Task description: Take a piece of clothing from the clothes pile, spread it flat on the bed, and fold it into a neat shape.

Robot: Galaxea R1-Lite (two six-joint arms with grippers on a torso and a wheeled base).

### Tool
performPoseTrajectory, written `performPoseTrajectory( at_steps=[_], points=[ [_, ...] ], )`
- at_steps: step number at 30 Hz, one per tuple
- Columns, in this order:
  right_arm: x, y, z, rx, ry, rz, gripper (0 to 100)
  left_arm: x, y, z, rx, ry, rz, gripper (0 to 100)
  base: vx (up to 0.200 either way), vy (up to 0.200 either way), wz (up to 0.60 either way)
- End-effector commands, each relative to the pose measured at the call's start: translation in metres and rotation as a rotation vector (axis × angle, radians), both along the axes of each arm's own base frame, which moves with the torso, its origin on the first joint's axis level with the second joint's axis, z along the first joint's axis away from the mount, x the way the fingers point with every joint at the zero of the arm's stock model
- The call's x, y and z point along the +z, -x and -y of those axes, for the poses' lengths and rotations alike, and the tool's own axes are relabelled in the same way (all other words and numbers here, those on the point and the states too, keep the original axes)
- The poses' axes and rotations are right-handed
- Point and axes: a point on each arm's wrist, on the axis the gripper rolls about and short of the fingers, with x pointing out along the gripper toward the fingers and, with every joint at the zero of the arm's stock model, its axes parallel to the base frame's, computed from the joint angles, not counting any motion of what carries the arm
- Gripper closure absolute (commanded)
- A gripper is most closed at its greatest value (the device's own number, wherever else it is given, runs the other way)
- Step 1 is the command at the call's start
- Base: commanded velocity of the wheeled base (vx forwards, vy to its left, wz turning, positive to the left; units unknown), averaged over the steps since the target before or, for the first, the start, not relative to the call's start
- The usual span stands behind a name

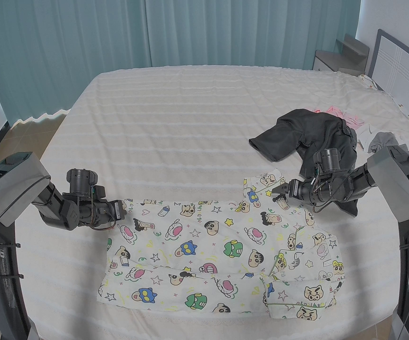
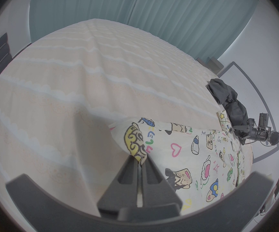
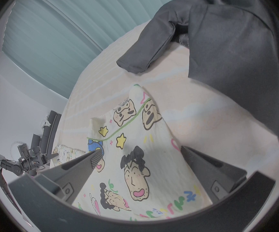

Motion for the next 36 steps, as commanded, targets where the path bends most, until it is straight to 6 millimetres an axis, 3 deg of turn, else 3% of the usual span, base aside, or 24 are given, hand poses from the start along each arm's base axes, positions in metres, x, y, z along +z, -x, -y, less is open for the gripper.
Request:
performPoseTrajectory(
  at_steps=[1, 16, 25, 36],
  points=[
    [-0.008, -0.002, -0.013, 0.027, 0.004, -0.024, 100, 0.002, 0.0, 0.0, 0.0, 0.001, 0.005, 100, 0.0, 0.0, 0.0],
    [-0.001, -0.006, 0.002, -0.001, 0.001, -0.002, 100, 0.012, 0.002, 0.0, 0.004, -0.002, 0.025, 100, 0.0, 0.0, 0.0],
    [0.017, 0.0, 0.018, -0.03, -0.014, 0.014, 100, 0.024, 0.01, -0.001, 0.005, -0.001, 0.04, 100, 0.0, 0.0, 0.0],
    [0.033, 0.015, 0.019, 0.027, -0.061, 0.008, 100, 0.033, 0.016, -0.001, 0.036, -0.027, 0.051, 100, 0.0, 0.0, 0.0]
  ],
)
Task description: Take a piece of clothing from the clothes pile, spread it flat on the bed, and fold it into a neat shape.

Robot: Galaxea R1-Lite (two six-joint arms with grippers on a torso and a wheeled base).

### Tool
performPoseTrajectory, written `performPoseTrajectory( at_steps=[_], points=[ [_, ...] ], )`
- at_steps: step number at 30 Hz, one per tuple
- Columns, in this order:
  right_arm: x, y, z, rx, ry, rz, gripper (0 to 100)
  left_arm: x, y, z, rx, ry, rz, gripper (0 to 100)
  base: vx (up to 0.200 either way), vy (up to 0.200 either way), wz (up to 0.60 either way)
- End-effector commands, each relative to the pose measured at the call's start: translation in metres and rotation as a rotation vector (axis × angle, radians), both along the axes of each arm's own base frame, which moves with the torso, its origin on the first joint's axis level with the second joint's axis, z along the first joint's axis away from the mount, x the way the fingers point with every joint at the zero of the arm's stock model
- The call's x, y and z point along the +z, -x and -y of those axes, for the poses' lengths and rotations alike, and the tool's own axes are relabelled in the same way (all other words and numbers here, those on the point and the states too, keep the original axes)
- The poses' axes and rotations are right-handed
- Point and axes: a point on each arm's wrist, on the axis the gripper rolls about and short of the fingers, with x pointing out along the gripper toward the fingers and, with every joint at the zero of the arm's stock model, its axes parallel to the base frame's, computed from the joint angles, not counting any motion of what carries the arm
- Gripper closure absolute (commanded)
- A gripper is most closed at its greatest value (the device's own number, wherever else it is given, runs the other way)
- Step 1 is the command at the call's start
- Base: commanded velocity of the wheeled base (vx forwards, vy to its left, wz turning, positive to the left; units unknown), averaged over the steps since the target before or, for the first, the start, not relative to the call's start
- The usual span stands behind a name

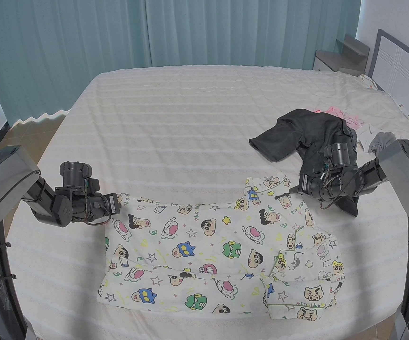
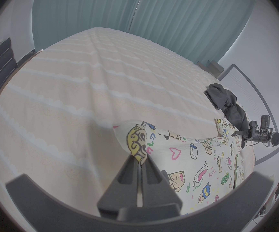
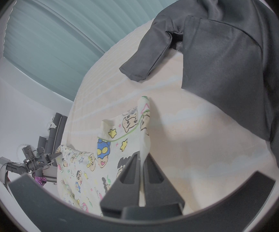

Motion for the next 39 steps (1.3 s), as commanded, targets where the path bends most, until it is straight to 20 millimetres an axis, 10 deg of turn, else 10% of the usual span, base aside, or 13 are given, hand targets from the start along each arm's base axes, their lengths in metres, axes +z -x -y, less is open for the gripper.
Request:
performPoseTrajectory(
  at_steps=[1, 19, 33, 34, 39],
  points=[
    [0.012, 0.008, 0.0, 0.02, -0.012, 0.008, 100, 0.009, 0.006, 0.0, 0.001, 0.001, 0.011, 100, 0.0, 0.0, 0.0],
    [0.018, 0.029, 0.009, 0.063, -0.058, -0.03, 100, 0.023, 0.024, 0.004, -0.02, 0.009, 0.018, 100, 0.0, 0.0, 0.0],
    [0.001, 0.019, 0.008, 0.058, -0.057, -0.051, 100, -0.005, -0.008, 0.006, 0.033, 0.068, -0.022, 100, 0.0, 0.0, 0.0],
    [0.0, 0.018, 0.009, 0.055, -0.059, -0.052, 0, -0.009, -0.011, 0.005, 0.037, 0.071, -0.028, 100, 0.0, 0.0, 0.0],
    [-0.003, 0.016, 0.007, 0.057, -0.063, -0.059, 0, -0.021, -0.016, 0.006, 0.039, 0.071, -0.042, 100, 0.0, 0.0, 0.0]
  ],
)
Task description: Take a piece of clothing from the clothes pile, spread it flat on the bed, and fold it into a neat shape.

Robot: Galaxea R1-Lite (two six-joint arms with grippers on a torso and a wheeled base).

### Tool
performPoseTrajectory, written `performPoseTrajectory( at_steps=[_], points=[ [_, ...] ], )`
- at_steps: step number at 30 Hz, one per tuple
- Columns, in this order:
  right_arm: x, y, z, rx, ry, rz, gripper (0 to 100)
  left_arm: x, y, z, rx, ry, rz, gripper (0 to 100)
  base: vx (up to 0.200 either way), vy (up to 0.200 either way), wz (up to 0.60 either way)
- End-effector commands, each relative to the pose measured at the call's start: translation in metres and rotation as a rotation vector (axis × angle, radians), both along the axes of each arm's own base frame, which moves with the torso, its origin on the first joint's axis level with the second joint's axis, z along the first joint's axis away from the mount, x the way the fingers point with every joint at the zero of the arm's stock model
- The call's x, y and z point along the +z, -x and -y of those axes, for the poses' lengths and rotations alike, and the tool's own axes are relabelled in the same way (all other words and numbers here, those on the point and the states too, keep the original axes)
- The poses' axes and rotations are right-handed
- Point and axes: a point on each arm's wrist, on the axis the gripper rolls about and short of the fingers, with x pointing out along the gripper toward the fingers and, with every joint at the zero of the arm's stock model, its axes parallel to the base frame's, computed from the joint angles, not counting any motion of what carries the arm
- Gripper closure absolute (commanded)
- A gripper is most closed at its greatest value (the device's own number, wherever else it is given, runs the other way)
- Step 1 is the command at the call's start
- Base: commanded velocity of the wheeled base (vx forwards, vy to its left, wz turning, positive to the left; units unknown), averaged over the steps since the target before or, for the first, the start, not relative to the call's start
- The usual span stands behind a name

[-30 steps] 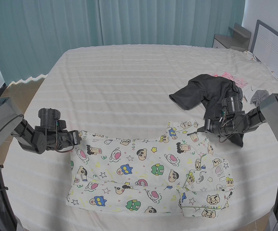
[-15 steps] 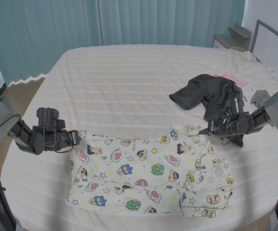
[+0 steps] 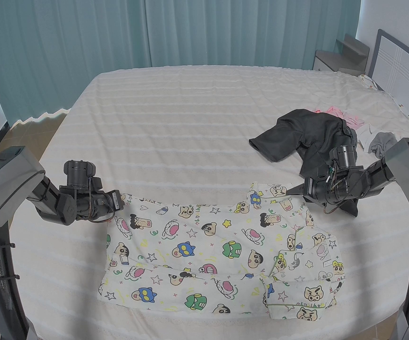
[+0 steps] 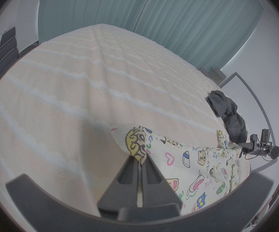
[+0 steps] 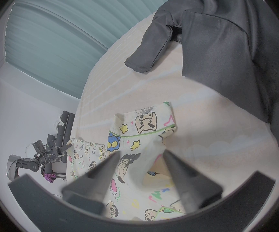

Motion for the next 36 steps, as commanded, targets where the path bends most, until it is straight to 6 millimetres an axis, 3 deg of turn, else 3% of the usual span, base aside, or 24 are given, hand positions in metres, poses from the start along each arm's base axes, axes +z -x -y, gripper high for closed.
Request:
performPoseTrajectory(
  at_steps=[1, 8, 14, 15, 25, 36],
  points=[
    [-0.009, -0.003, -0.002, 0.003, -0.002, -0.016, 0, -0.021, -0.006, 0.0, 0.001, -0.001, -0.038, 100, 0.0, 0.0, 0.0],
    [-0.013, -0.018, -0.021, 0.004, -0.037, -0.016, 0, -0.022, -0.006, 0.001, 0.0, 0.0, -0.04, 100, 0.0, 0.0, 0.0],
    [-0.027, -0.018, -0.041, 0.024, -0.023, -0.073, 0, -0.022, -0.007, 0.001, 0.0, -0.002, -0.028, 100, 0.0, 0.0, 0.0],
    [-0.027, -0.018, -0.043, 0.022, -0.02, -0.081, 100, -0.022, -0.007, 0.001, 0.0, -0.002, -0.03, 100, 0.0, 0.0, 0.0],
    [-0.015, -0.021, -0.029, -0.045, -0.035, -0.072, 100, -0.021, -0.002, 0.002, 0.0, -0.006, -0.039, 100, 0.0, 0.0, 0.0],
    [-0.001, -0.011, -0.017, -0.071, -0.088, -0.022, 100, 0.009, 0.01, 0.001, 0.001, -0.004, 0.017, 100, 0.0, 0.0, 0.0]
  ],
)
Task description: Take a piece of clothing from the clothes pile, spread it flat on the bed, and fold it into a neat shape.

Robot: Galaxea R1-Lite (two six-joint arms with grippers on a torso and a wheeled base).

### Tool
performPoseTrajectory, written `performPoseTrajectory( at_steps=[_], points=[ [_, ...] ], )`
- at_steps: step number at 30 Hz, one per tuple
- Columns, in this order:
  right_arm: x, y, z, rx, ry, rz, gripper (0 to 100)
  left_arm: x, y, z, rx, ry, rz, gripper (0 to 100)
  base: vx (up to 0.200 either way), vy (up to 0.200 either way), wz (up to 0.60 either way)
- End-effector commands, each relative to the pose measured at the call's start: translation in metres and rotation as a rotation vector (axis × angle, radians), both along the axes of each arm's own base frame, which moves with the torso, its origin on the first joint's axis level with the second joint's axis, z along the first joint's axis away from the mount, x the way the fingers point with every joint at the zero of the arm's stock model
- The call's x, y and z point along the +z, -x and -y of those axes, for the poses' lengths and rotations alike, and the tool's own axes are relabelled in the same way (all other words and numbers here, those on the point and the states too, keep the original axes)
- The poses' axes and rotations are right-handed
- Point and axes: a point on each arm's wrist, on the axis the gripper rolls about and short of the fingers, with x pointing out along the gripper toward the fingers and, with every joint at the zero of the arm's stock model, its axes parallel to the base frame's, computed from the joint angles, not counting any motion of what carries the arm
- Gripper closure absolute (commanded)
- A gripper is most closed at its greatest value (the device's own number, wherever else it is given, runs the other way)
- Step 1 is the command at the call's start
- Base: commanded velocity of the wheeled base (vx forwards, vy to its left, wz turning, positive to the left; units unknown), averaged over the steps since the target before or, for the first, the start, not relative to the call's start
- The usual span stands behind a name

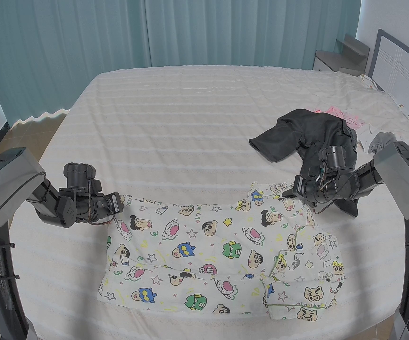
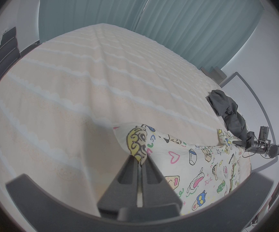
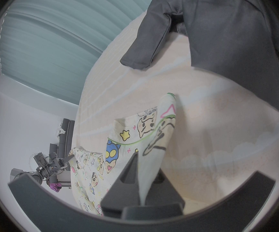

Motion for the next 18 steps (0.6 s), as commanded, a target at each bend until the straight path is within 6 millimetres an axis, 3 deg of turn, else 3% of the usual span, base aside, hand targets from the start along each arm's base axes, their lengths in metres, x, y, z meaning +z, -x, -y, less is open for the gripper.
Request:
performPoseTrajectory(
  at_steps=[1, 18],
  points=[
    [0.012, 0.008, 0.005, -0.012, -0.038, 0.014, 100, 0.016, 0.009, 0.0, -0.002, 0.001, 0.026, 100, 0.0, 0.0, 0.0],
    [0.029, 0.05, 0.025, 0.07, -0.132, -0.019, 100, 0.029, 0.039, -0.001, -0.01, 0.0, 0.007, 100, 0.0, 0.0, 0.0]
  ],
)
